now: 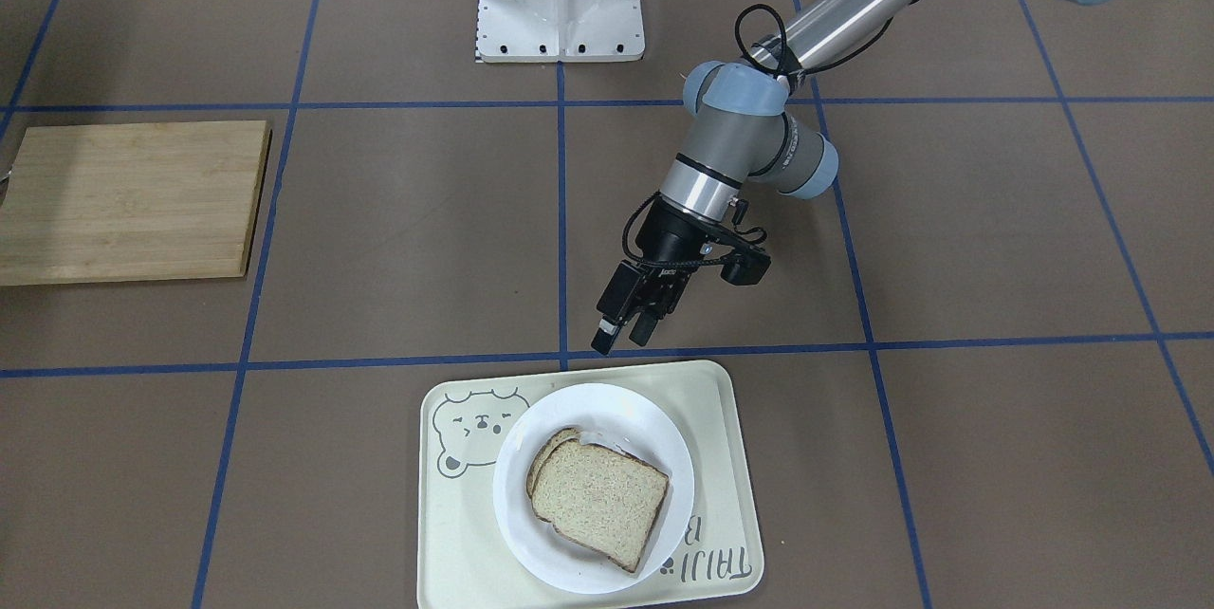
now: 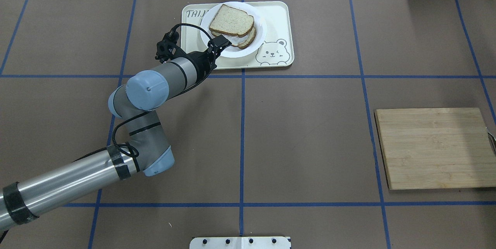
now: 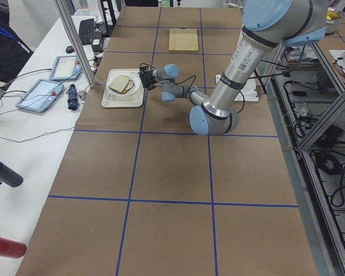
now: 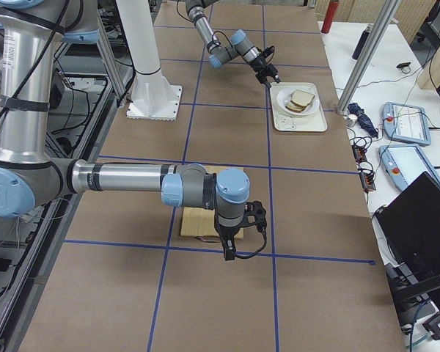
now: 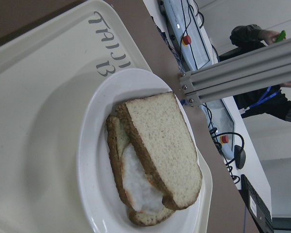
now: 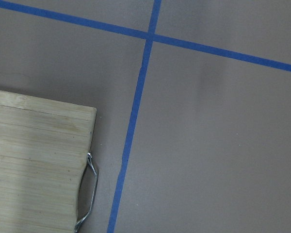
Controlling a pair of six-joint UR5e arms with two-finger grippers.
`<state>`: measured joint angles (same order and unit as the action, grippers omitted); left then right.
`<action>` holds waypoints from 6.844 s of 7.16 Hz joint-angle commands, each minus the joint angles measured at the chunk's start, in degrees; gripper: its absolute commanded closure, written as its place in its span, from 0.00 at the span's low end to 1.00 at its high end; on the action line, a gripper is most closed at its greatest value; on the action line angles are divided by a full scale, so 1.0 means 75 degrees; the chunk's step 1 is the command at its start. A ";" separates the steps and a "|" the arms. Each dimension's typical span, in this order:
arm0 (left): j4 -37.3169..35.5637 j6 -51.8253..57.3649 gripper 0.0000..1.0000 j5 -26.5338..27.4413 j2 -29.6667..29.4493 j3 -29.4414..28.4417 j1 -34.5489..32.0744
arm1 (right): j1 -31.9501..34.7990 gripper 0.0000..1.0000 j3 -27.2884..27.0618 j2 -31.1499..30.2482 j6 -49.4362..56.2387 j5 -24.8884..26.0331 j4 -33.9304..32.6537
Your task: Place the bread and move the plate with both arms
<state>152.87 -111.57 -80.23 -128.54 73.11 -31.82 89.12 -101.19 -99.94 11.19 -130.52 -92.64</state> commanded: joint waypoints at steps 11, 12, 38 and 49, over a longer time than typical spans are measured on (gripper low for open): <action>-0.9004 1.4141 0.02 -0.5631 0.3986 0.4869 -0.5006 | 0.0000 0.00 0.0098 -0.0045 0.0020 0.0012 0.0023; -0.8934 1.4682 0.02 -0.5789 0.4559 0.4726 -0.5595 | 0.0000 0.00 0.0098 -0.0045 0.0020 0.0012 0.0023; -0.8933 1.4723 0.02 -0.7197 0.6580 0.4467 -0.7675 | 0.0000 0.00 0.0227 -0.0045 -0.0050 0.0035 0.0023; -0.8933 1.4700 0.02 -0.7197 0.6568 0.4455 -0.7663 | 0.0000 0.00 0.0309 -0.0045 -0.0038 0.0035 0.0023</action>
<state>85.87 -1.31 -134.22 -79.28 106.54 -89.30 89.12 -98.94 -100.27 10.87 -130.25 -92.46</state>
